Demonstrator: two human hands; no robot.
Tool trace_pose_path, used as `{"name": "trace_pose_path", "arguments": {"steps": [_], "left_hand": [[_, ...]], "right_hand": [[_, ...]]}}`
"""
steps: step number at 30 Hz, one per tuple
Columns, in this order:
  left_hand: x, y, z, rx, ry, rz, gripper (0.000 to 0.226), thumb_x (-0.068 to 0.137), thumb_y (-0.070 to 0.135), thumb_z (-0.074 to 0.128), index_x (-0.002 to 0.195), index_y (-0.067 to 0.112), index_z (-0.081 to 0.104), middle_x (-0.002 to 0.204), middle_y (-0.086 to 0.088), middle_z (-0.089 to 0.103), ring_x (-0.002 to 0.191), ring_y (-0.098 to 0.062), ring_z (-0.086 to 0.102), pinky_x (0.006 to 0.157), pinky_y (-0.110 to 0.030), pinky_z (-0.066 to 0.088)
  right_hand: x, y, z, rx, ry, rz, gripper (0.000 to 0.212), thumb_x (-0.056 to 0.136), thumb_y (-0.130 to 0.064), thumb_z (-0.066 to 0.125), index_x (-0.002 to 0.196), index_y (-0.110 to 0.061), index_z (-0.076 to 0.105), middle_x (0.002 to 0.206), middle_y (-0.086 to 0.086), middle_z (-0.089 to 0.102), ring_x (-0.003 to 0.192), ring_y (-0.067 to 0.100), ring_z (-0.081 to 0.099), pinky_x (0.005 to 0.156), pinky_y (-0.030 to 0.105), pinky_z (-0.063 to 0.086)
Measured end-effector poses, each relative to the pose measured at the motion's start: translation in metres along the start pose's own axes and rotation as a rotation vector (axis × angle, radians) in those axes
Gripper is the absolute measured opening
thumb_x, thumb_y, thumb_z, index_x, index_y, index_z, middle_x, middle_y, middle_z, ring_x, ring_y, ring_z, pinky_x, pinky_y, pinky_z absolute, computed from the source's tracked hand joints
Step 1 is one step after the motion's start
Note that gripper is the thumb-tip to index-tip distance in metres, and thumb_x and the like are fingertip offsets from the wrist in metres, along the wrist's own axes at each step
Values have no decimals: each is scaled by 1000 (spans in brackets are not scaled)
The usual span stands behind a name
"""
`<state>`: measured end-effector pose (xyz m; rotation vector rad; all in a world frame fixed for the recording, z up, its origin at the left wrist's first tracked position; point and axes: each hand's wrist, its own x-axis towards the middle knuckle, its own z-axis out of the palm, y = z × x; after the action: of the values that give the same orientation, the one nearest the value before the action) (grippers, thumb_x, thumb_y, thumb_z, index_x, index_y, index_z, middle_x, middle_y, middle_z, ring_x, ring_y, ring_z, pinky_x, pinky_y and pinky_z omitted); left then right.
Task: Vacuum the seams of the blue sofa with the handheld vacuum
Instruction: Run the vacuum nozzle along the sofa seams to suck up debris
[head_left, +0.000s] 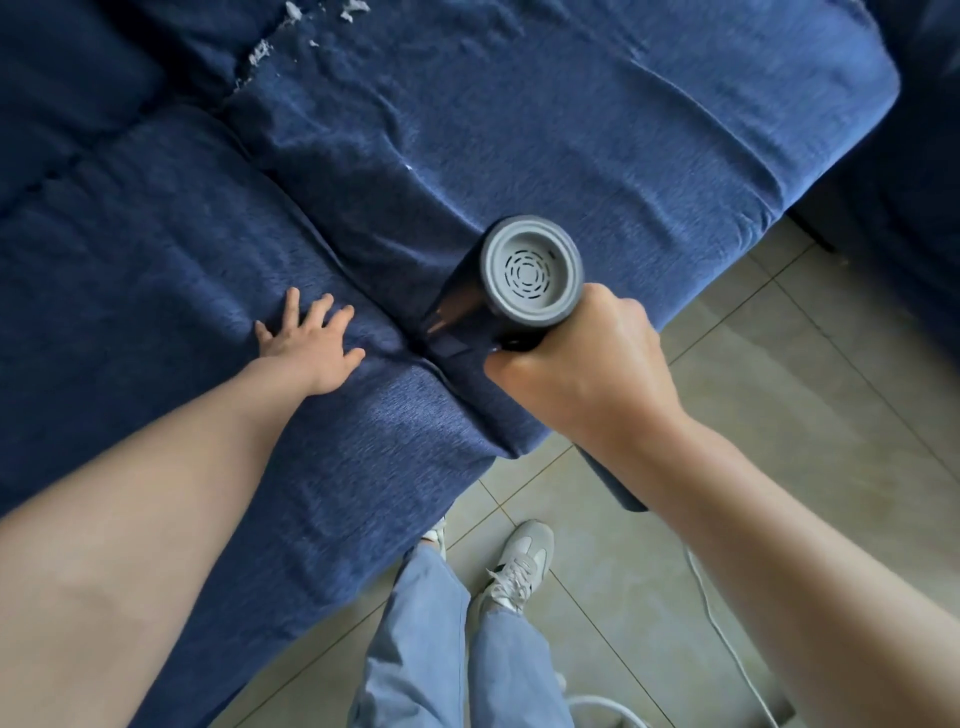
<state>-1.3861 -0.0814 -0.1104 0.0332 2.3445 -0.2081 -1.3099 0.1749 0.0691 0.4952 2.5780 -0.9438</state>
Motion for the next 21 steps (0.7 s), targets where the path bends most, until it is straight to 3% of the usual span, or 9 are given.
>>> {"name": "trace_pose_path", "arguments": {"steps": [5,9,14,21], "left_hand": [[1,9,-4,11,-23,-32,65,99,48,35,154,29,7,162,6,-9,146,-32,-20,112,-67,10],[-3,18,0,-9,3,-38,64,99,43,36,153,23,8,162,2,-9,145,-35,-21,112,-68,8],[4,15,-1,-5,73,-9,64,97,47,41,150,20,17,160,-3,0,146,-37,-16,113,-67,4],[44,9,-48,-174,170,-11,76,97,52,40,154,21,1,161,0,-10,147,-34,-14,116,-60,5]], "right_hand": [[2,10,-22,60,7,52,29,72,-41,73,71,-18,55,79,5,66,83,32,64,66,34,49],[9,10,-26,187,97,39,31,71,-29,74,60,-18,47,62,-2,53,71,26,55,60,29,42],[34,-4,-19,303,197,69,32,70,-30,76,60,-20,48,61,-5,53,66,20,52,61,28,41],[79,-35,-33,331,262,44,30,71,-27,77,60,-19,50,57,-9,51,54,8,47,53,25,38]]}}
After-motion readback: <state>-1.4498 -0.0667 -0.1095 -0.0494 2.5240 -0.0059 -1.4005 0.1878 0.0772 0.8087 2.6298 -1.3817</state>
